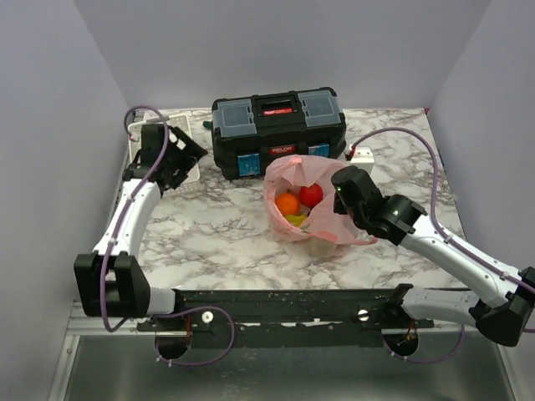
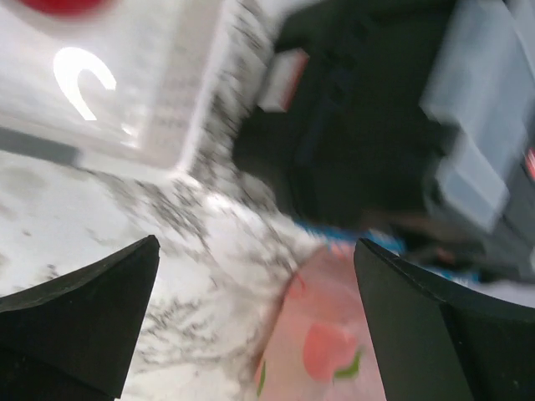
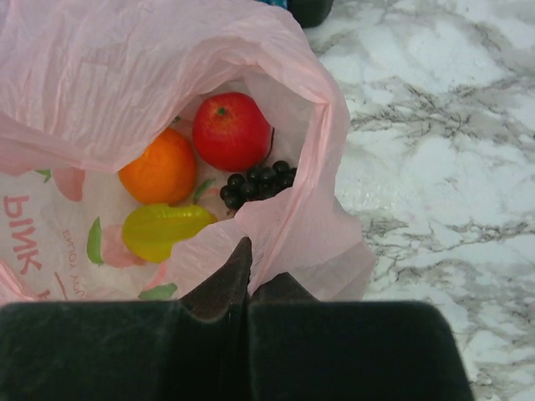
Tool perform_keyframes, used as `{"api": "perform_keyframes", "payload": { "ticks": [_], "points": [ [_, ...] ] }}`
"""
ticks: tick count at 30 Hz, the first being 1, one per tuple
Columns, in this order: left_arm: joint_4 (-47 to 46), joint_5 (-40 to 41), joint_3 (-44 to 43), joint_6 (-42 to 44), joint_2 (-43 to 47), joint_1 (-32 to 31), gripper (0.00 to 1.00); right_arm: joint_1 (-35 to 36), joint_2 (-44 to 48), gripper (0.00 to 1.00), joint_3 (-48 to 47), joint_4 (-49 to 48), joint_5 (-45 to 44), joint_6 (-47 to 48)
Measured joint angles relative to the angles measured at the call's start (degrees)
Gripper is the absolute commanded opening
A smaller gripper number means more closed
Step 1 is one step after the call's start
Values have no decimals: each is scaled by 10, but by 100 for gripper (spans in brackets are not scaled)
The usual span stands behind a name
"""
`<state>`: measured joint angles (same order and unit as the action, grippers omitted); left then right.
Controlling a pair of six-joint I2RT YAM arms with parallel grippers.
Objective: Take the fake fruits out of the plastic bag
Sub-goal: Take out the fake fruit from the plastic bag.
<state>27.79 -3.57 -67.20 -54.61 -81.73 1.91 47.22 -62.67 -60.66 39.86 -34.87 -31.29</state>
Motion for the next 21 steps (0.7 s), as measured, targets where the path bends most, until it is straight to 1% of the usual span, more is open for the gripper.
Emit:
{"api": "perform_keyframes", "payload": {
  "ticks": [2, 5, 7, 9, 10, 13, 17, 20, 21],
  "points": [
    [-7, -15, 18, 22, 45, -42, 94, 0, -21, 1, -23, 1, 0, 16],
    [-35, -43, 60, 63, 108, -124, 92, -1, -42, 1, -48, 1, 4, 31],
    [-62, -71, 117, 87, 162, -186, 89, -1, -43, 1, -49, 2, 14, 33],
    [-82, -87, 165, 97, 205, -223, 84, -1, -42, 1, -48, 3, 24, 33],
    [-97, -92, 196, 101, 234, -244, 83, -1, -40, 1, -45, 3, 31, 32],
    [-131, -95, 276, 109, 318, -313, 82, -1, -26, 1, -20, 6, 49, 18],
    [-197, -82, 344, 131, 410, -408, 82, -1, 4, 1, 19, 28, 66, -21],
    [-245, -67, 371, 150, 439, -462, 82, -1, 22, 1, 34, 48, 82, -54],
    [-265, -59, 375, 164, 437, -488, 79, -1, 27, 1, 37, 52, 88, -64]
  ]
}}
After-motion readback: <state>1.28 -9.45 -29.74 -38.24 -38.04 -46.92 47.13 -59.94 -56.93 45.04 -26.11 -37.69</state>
